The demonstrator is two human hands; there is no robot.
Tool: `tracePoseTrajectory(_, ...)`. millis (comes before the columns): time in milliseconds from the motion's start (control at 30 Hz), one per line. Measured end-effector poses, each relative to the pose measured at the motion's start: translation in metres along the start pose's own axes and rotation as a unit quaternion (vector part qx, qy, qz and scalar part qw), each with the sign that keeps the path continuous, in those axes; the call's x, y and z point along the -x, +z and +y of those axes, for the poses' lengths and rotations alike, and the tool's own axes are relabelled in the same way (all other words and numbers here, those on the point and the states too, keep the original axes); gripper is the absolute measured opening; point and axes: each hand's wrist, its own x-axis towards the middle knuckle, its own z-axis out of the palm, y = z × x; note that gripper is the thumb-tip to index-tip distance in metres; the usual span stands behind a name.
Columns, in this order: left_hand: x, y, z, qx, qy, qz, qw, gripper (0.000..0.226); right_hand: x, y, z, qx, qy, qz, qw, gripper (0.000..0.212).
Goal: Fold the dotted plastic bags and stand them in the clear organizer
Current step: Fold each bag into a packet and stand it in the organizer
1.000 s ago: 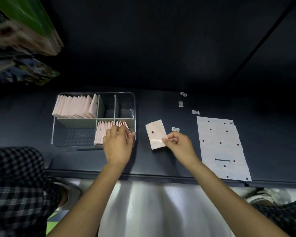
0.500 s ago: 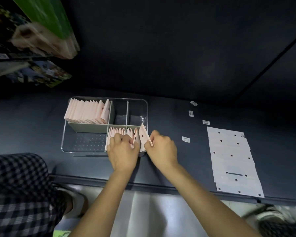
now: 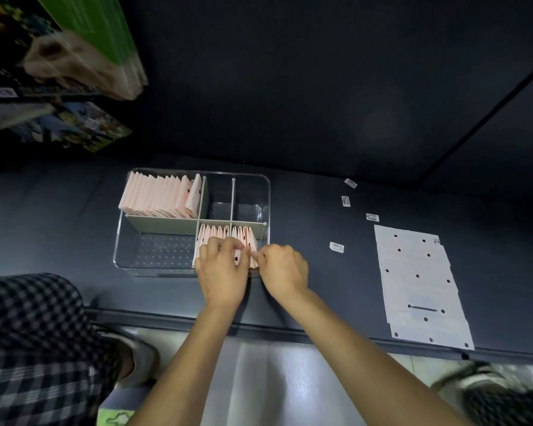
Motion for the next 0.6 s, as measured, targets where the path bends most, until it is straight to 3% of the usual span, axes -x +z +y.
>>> tracePoseTrajectory(133, 0.004, 0.001, -0.001, -0.046, 0.067, -0.017, 0.997, 0.011, 0.0, -0.002, 0.003, -0.064, 0.009, 0.011, 0.998, 0.024)
tracePoseTrajectory(267, 0.006, 0.002, 0.007, -0.04, 0.077, 0.016, 0.996, 0.01, 0.013, -0.006, 0.045, -0.153, 0.018, 0.101, 0.983, 0.015)
tracePoseTrajectory(367, 0.015, 0.006, 0.026, -0.011, 0.186, 0.026, 0.982, 0.017, 0.029, -0.009, 0.116, -0.146, 0.054, 0.138, 0.978, 0.017)
tracePoseTrajectory(500, 0.044, 0.025, 0.048, 0.018, 0.347, -0.095, 0.933, 0.025, 0.065, -0.013, 0.214, -0.091, 0.132, 0.119, 0.98, 0.044)
tracePoseTrajectory(600, 0.064, 0.048, 0.039, -0.022, 0.32, -0.233, 0.918, 0.024, 0.096, -0.012, 0.257, -0.094, 0.128, 0.091, 0.983, 0.059)
